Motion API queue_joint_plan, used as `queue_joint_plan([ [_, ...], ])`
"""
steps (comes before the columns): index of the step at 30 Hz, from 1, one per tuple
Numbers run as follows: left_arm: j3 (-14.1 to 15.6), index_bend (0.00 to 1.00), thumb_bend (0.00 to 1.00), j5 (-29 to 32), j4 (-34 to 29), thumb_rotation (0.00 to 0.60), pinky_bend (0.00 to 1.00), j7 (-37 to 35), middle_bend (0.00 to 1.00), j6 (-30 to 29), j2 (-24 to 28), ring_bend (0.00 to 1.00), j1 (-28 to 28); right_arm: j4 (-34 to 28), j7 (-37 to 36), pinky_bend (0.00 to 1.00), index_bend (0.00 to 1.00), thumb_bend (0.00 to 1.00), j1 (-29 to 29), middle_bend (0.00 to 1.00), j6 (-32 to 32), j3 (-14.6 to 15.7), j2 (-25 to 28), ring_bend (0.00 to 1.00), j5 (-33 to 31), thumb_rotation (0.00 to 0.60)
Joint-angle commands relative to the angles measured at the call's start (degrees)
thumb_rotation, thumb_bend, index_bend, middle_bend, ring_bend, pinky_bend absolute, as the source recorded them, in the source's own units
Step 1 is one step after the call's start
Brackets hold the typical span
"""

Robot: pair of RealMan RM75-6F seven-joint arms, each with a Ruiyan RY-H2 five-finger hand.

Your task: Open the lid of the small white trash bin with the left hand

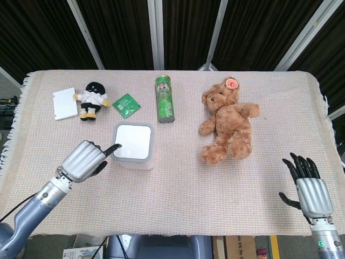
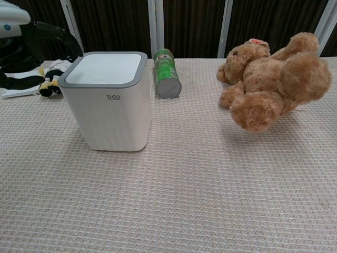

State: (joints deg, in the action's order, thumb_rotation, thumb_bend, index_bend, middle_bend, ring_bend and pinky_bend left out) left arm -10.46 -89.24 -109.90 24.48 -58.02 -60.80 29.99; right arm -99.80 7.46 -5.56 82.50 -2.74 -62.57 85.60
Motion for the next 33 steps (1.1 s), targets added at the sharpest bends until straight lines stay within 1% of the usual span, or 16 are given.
queue_joint_plan([
  [1, 0.4, 0.23, 0.59, 1.6, -0.8, 0.6, 0.75, 2.5, 0.83, 1.5, -1.3, 0.75, 1.2, 0.0, -0.4, 0.0, 0.15, 0.19, 0.2, 0.04, 0.3, 0.1, 0.3, 0.0, 0.1, 0.6],
  [8, 1.1, 0.23, 0.59, 5.4, -1.9, 0.6, 0.75, 7.4, 0.83, 3.7, -3.0, 0.75, 2.9, 0.3, -1.7, 0.0, 0.15, 0.19, 0.7, 0.04, 0.9, 0.3, 1.0, 0.0, 0.6, 0.6],
  [16, 1.6, 0.24, 0.59, 8.3, -2.3, 0.6, 0.75, 10.9, 0.83, 3.9, -4.5, 0.75, 4.1, 0.5, -2.8, 0.0, 0.15, 0.19, 1.0, 0.04, 1.5, 0.3, 1.5, 0.0, 1.0, 0.6],
  [19, 2.0, 0.25, 0.59, 9.6, -2.7, 0.6, 0.75, 12.4, 0.83, 4.5, -4.5, 0.75, 4.5, 0.6, -3.0, 0.0, 0.15, 0.19, 1.1, 0.04, 1.6, 0.4, 1.7, 0.0, 1.1, 0.6],
  [23, 2.9, 0.25, 0.59, 12.5, -4.3, 0.6, 0.75, 15.1, 0.83, 5.5, -3.3, 0.75, 5.1, 0.6, -3.4, 0.0, 0.15, 0.19, 1.2, 0.04, 1.9, 0.3, 1.8, 0.0, 1.2, 0.6],
  [29, 2.7, 0.26, 0.58, 13.8, -7.3, 0.6, 0.75, 16.7, 0.83, 3.1, -1.4, 0.75, 4.9, 0.5, -3.6, 0.0, 0.15, 0.19, 1.4, 0.04, 2.0, 0.4, 2.0, 0.0, 1.3, 0.6],
  [30, 2.6, 0.26, 0.57, 13.5, -8.1, 0.6, 0.75, 16.9, 0.82, 2.5, -1.0, 0.74, 4.9, 0.5, -3.6, 0.0, 0.15, 0.19, 1.4, 0.04, 1.9, 0.4, 2.1, 0.0, 1.3, 0.6],
  [33, 2.1, 0.26, 0.5, 11.6, -9.9, 0.6, 0.75, 16.0, 0.76, 0.6, -0.3, 0.71, 4.6, 0.4, -3.6, 0.0, 0.15, 0.19, 1.5, 0.04, 2.1, 0.4, 2.2, 0.0, 1.3, 0.6],
])
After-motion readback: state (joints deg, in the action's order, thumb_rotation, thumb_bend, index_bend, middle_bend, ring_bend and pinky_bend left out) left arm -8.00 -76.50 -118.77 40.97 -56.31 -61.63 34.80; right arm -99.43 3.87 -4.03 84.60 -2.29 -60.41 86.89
